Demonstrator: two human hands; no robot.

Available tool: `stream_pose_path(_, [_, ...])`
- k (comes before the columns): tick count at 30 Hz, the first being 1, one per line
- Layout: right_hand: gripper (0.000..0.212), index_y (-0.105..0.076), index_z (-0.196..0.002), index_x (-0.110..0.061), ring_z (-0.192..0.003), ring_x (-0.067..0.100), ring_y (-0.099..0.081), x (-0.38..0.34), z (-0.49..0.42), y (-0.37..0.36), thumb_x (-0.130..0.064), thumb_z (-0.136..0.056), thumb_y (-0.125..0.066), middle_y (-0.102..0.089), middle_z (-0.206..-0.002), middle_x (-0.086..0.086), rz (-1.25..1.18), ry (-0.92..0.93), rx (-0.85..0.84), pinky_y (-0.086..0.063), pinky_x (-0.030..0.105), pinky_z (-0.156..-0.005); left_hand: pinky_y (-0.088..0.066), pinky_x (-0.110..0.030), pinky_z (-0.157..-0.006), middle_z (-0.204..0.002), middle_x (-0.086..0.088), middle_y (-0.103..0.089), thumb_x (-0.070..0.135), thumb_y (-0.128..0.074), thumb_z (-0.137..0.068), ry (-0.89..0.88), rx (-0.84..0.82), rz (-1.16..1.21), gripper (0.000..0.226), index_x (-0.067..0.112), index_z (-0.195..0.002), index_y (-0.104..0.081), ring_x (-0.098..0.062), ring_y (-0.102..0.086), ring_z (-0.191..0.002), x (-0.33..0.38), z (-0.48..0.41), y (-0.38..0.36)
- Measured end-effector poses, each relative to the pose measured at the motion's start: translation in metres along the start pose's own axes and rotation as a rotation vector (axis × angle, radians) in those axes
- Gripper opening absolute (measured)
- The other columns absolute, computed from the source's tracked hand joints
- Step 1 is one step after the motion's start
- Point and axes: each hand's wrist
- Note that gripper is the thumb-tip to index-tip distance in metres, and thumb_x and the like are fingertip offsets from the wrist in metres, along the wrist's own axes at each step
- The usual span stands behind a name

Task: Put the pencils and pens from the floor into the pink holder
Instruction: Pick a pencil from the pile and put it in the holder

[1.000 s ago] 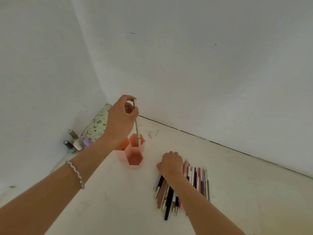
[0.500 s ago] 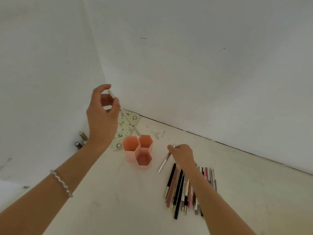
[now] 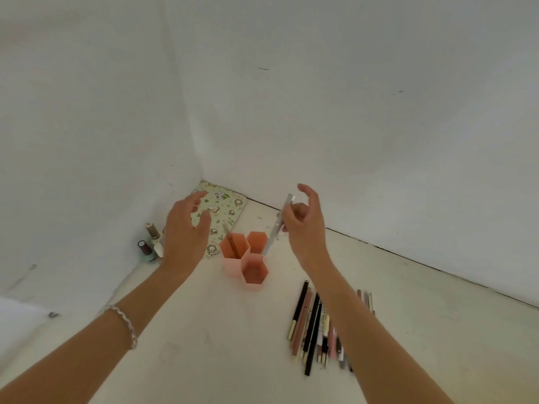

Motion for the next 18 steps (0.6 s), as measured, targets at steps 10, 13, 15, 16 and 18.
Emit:
stream_pose_path(10, [0.022,-0.057,-0.12,-0.02,-0.091,0.019,-0.059,0.061,0.036,-0.044,-0.018,-0.101,-0.045,-0.068,-0.095,0.0,0.648,0.339,-0.196,-0.049,0.034,-0.081,-0.049,-0.014,-0.073,-0.104,0.008,-0.064,0.004,-0.05,-0.093,-0.01,0.042,0.219,0.031,0.024,-0.115,-0.06,-0.001,-0.059,-0.09,0.043,0.012,0.003])
stream_pose_path(13, [0.025,-0.066,-0.118,-0.015,-0.101,0.023,-0.057,0.065,0.041,-0.04,-0.013,-0.093,-0.058,-0.069,-0.103,0.003,0.696,0.484,-0.151,-0.043,0.036,-0.092,-0.048,-0.01,-0.072,-0.098,0.01,-0.063,-0.002,-0.049,-0.09,-0.038,0.036,0.251,0.033,0.024,-0.108,-0.058,-0.001,-0.059,-0.088,0.055,0.028,-0.011])
stream_pose_path(15, [0.034,-0.059,-0.127,-0.016,-0.102,0.017,-0.056,0.057,0.038,-0.027,-0.017,-0.093,-0.057,-0.065,-0.111,0.0,0.6,0.417,-0.04,-0.041,0.029,-0.095,-0.049,-0.016,-0.069,-0.087,0.015,-0.057,-0.003,-0.047,-0.085,-0.059,0.04,0.32,0.033,0.027,-0.096,-0.053,-0.003,-0.058,-0.078,0.059,0.042,-0.022])
stream_pose_path(16, [0.036,-0.057,-0.13,-0.017,-0.096,0.012,-0.056,0.053,0.033,-0.016,-0.016,-0.093,-0.055,-0.064,-0.111,-0.002,0.545,0.365,0.028,-0.042,0.025,-0.091,-0.049,-0.021,-0.067,-0.083,0.014,-0.055,-0.002,-0.047,-0.083,-0.06,0.009,0.334,0.033,0.029,-0.091,-0.051,-0.007,-0.058,-0.073,0.059,0.05,-0.03])
stream_pose_path(18, [0.039,-0.055,-0.128,-0.021,-0.084,0.007,-0.055,0.047,0.022,0.012,-0.009,-0.092,-0.051,-0.062,-0.104,-0.007,0.48,0.248,0.137,-0.046,0.021,-0.079,-0.052,-0.03,-0.068,-0.079,0.011,-0.056,0.002,-0.051,-0.086,-0.046,-0.157,0.263,0.03,0.031,-0.089,-0.05,-0.008,-0.058,-0.068,0.058,0.068,-0.053])
Point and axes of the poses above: each hand's wrist, its own z-axis away from the middle knuckle, its own y-axis out of the back of the hand, x = y × z
